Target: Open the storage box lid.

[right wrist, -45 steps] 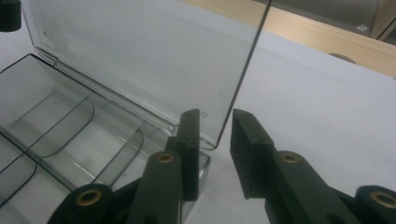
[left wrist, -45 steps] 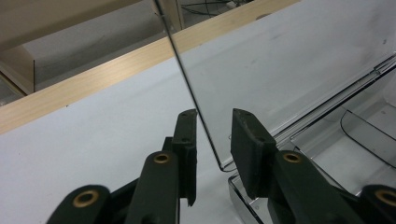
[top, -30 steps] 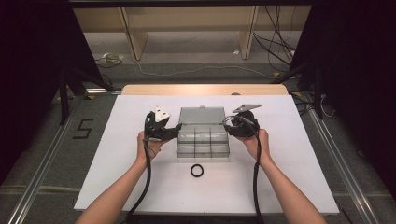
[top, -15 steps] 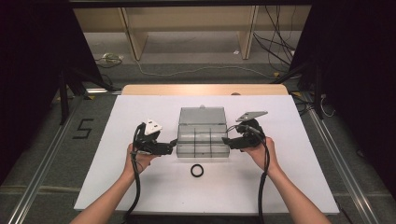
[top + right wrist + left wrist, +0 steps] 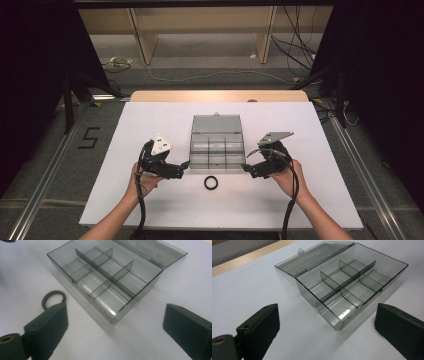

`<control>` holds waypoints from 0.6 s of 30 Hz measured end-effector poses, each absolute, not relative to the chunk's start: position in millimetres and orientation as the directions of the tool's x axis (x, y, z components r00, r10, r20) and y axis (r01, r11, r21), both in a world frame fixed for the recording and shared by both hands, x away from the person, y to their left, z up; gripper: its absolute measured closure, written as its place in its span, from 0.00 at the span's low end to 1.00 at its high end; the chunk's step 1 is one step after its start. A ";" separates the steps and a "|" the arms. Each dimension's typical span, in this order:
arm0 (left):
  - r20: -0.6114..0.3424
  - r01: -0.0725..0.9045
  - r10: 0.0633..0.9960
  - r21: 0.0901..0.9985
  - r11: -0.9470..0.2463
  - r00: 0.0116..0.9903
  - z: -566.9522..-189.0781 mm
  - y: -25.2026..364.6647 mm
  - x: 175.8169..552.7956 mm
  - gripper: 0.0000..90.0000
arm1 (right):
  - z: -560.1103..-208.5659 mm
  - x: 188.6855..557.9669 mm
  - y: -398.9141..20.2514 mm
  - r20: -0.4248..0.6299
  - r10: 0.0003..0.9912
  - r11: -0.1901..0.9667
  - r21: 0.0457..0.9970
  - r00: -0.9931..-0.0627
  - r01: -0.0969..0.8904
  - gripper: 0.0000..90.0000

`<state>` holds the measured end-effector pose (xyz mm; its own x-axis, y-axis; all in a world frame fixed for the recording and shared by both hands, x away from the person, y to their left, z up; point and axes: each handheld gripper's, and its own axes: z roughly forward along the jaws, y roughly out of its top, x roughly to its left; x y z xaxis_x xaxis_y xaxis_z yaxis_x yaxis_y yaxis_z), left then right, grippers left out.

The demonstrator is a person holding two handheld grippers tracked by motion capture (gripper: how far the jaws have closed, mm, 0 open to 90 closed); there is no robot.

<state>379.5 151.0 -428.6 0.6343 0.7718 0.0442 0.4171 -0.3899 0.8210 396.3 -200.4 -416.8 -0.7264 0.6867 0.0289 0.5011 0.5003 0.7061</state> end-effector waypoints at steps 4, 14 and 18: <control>0.040 0.413 0.756 0.818 -0.401 0.653 -429.6 150.6 373.3 0.04 | -419.7 386.0 -202.8 0.017 0.684 0.516 0.695 -0.729 0.500 0.04; 0.056 0.404 0.746 0.813 -0.420 0.663 -428.9 144.4 365.0 0.03 | -420.8 363.2 -210.8 -0.017 0.670 0.541 0.696 -0.742 0.472 0.01; 0.064 0.401 0.738 0.806 -0.435 0.672 -430.7 142.9 360.2 0.03 | -419.3 353.3 -215.6 -0.045 0.660 0.557 0.700 -0.750 0.448 0.01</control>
<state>360.2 142.9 -430.7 0.6716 0.7382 0.0643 0.4013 -0.4353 0.8059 353.3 -215.6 -419.3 -0.7501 0.6598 -0.0453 0.4476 0.5569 0.6996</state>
